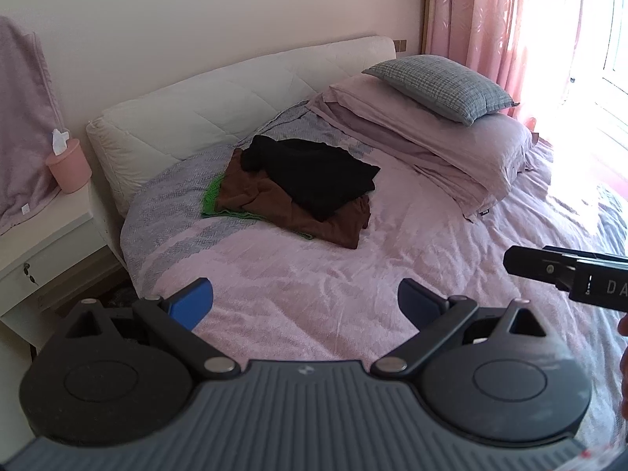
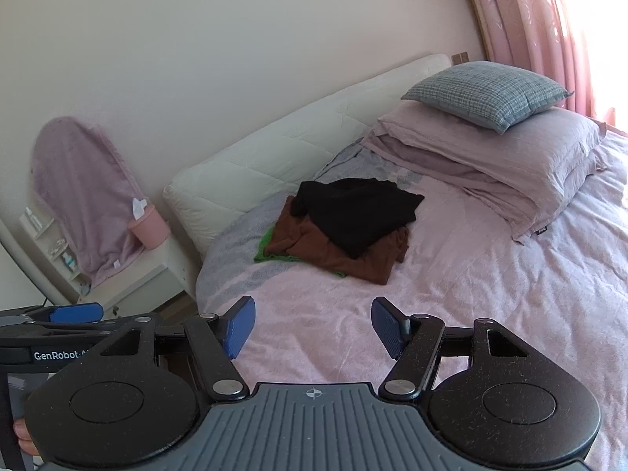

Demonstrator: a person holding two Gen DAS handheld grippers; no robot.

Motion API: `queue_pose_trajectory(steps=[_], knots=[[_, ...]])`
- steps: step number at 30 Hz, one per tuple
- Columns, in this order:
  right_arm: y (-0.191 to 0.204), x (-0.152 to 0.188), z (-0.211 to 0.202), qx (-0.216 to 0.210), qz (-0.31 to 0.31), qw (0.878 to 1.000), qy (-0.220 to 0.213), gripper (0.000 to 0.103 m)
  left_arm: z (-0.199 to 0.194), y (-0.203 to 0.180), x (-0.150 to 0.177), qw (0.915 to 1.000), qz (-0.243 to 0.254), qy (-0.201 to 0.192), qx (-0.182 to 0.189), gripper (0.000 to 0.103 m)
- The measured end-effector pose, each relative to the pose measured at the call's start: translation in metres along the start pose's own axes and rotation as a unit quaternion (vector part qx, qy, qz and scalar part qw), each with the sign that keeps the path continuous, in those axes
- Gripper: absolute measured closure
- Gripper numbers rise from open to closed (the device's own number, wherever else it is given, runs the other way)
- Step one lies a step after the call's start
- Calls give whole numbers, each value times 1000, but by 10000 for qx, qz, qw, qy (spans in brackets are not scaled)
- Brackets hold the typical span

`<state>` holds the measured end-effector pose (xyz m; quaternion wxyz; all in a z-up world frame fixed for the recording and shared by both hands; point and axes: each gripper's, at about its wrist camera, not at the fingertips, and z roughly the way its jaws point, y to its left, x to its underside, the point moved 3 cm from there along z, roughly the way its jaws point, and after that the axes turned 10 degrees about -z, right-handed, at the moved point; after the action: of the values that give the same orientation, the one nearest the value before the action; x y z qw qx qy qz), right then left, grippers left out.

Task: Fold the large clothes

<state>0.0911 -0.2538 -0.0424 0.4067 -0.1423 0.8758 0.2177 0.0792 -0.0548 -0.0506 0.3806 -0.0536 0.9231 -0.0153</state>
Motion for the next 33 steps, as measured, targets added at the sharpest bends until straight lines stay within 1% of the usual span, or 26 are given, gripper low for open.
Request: queue_pose_trajectory(steps=[4,8,10,13,16,20,25,27,29,33], knots=[[-6,-8,28,105,107,9999,44,40,34,6,-18,9998,93,114,123,4],[-9,-20,68,178,250,9995,118,40,82,20,-38,9988,152,355,313,4],[-9,-26,94,220,360,9989,212,40,110,29,-50,9978,190,528,339,4],[-9,-38,137,194,511,9980,322,40,151,46,-71,9966,221,676,424,4],[-13,-48,186,340,583,9964,508,40,197,63,-92,9952,331,813,439,5],[-24,-58,249,628,727,9933,647,40,254,76,-119,9931,544,885,540,6],[-43,-68,318,931,892,9891,717,40,330,87,-150,9914,638,944,650,8],[-51,-73,346,1038,946,9872,755,40,360,89,-160,9912,696,920,653,10],[-60,-76,373,1135,1008,9855,760,40,391,91,-170,9909,732,908,669,10],[-82,-81,427,1333,1112,9815,813,40,454,89,-187,9897,800,956,710,13]])
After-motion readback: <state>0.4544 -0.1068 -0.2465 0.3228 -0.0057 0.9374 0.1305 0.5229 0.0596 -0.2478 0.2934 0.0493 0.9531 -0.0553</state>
